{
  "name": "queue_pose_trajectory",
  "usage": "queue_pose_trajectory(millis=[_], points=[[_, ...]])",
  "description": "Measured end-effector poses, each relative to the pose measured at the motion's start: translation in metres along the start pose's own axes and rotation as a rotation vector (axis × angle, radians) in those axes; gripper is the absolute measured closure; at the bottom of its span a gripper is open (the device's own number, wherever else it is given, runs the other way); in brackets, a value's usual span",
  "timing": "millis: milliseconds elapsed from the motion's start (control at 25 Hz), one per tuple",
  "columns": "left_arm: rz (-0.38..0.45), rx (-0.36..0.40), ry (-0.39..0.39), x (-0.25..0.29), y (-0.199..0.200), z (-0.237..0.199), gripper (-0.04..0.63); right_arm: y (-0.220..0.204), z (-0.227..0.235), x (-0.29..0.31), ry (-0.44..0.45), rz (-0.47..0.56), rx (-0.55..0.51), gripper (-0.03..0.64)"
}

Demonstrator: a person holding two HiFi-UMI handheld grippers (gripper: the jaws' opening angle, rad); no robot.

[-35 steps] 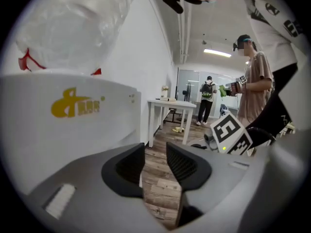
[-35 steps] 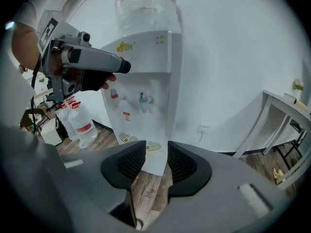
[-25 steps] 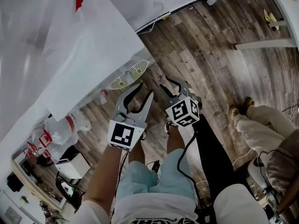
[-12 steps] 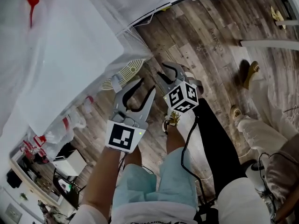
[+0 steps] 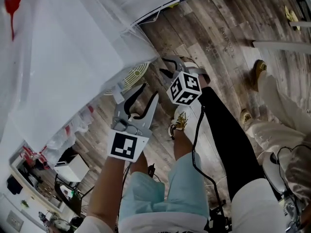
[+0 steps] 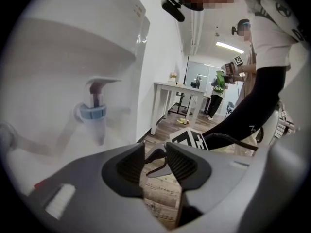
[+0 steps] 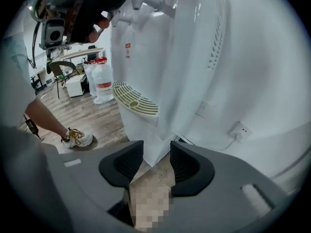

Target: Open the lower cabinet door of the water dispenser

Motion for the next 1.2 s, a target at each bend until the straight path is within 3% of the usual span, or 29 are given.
queue_pose_trajectory(millis=[440,760,1200], points=[[0.001,-0.016,0.024,0.006,-0.011,-0.009,0.449,-0.004,0.004,0.036,0.079,-0.049,-0.098,0.453],[0.012,-0.044,0.029,0.011,-0.012,-0.014,0.449,-0.006,0.008,0.053,0.123,-0.082,-0.226,0.448],[0.011,-0.052,0.039,0.005,-0.012,-0.025,0.451,-0.005,0.017,0.076,0.140,-0.118,-0.247,0.438]])
Point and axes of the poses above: the fingertips, and each gripper's own axes: x forward along the fingers, z to its right, y out of its top, the point moved 2 cm from there along -x, backward along the fingers, and after that the axes turned 14 degrees about -x, right-handed, at the moved point
